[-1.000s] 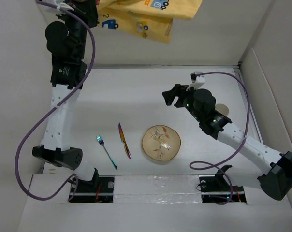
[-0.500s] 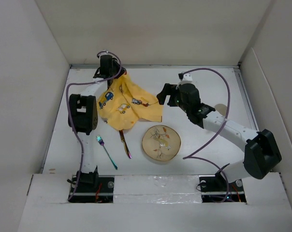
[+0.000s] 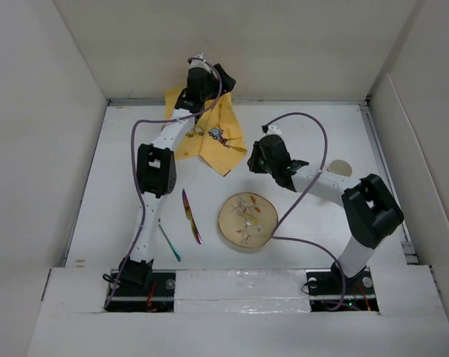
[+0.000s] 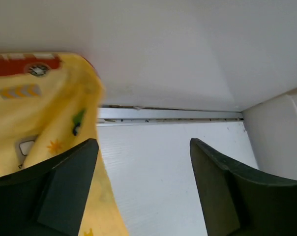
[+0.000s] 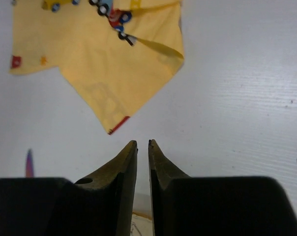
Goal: Set the dinner table for one person
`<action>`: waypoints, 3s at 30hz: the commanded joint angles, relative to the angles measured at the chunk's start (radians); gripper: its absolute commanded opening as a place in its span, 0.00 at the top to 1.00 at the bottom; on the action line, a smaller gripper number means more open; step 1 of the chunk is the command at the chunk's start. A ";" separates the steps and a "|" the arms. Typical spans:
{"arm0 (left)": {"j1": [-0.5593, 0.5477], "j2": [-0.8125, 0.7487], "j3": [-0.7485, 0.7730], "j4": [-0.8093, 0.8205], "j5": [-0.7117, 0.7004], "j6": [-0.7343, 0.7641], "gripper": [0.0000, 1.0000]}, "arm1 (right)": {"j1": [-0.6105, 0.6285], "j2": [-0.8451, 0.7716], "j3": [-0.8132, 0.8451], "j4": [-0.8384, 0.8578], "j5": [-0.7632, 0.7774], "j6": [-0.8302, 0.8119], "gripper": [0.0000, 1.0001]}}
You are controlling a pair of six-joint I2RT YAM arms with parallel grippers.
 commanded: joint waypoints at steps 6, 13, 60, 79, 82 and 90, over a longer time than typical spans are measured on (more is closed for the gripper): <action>0.058 -0.321 -0.408 0.085 -0.130 0.103 0.08 | 0.035 0.111 0.035 0.039 -0.024 0.026 0.50; 0.089 -0.703 -0.951 0.163 -0.417 0.017 0.86 | 0.098 0.180 0.130 -0.038 0.021 -0.003 0.45; 0.187 -0.653 -1.306 0.079 -0.379 -0.248 1.00 | 0.176 0.505 0.511 -0.296 0.243 -0.049 0.44; 0.187 -0.723 -1.330 0.117 -0.395 -0.253 1.00 | 0.227 0.561 0.627 -0.509 0.312 -0.046 0.84; 0.187 -0.748 -1.335 0.116 -0.398 -0.250 1.00 | 0.227 0.528 0.572 -0.488 0.331 -0.025 1.00; 0.198 -0.771 -1.338 0.114 -0.396 -0.250 1.00 | 0.209 0.433 0.436 -0.438 0.360 -0.011 0.76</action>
